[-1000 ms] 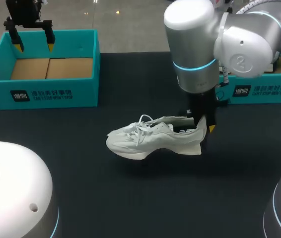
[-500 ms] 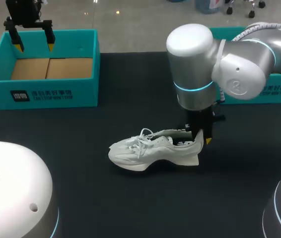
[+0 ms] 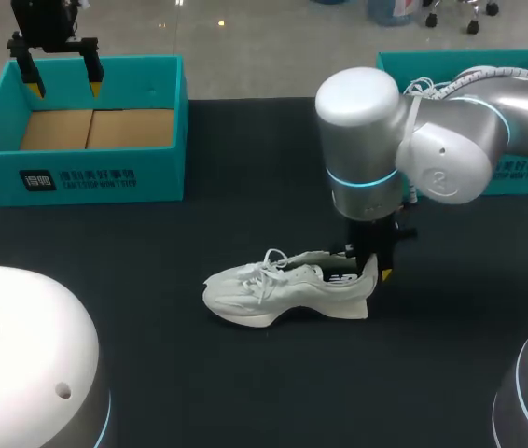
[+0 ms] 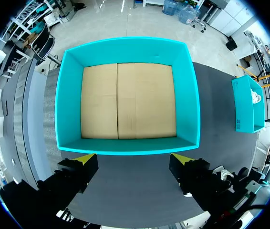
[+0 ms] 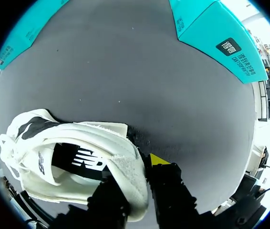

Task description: Take the shoe out of the shoebox, open the shoe tongue, remove and reinsert the insole, then place the shoe into the shoebox

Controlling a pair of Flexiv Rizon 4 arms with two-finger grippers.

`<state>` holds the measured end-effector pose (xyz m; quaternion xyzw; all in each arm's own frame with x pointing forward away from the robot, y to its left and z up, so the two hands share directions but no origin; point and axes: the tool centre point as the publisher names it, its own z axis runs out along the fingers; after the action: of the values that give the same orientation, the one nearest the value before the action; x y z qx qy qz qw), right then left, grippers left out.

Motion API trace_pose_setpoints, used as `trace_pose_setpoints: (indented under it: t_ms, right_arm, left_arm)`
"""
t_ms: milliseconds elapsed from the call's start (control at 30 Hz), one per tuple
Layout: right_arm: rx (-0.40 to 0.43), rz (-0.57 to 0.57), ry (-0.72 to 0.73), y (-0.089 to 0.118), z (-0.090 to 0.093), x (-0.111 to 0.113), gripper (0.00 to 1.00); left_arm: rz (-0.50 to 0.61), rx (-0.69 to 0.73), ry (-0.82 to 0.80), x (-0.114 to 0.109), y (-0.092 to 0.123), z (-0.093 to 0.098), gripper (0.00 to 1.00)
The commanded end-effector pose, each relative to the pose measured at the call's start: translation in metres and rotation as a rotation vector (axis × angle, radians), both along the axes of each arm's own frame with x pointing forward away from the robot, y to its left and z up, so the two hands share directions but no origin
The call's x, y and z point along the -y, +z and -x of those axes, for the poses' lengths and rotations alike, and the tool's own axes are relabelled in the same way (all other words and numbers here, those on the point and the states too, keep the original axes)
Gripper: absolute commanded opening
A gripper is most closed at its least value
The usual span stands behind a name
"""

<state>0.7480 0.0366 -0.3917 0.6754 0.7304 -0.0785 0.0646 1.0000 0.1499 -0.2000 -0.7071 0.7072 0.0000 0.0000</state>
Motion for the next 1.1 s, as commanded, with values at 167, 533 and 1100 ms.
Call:
trace_pose_setpoints:
  t_ms: [167,533,1100]
  right_arm:
    - [0.006,-0.015,0.001,0.012,0.001,-0.002,0.87]
    - [0.036,-0.174,0.03,0.074,0.009,-0.004,1.0]
    - [0.047,-0.66,0.925,0.119,0.031,-0.018,1.0]
  left_arm:
    - [0.0,0.0,0.0,0.0,0.0,0.0,1.0]
    - [0.0,0.0,0.0,0.0,0.0,0.0,1.0]
    - [0.0,0.0,0.0,0.0,0.0,0.0,1.0]
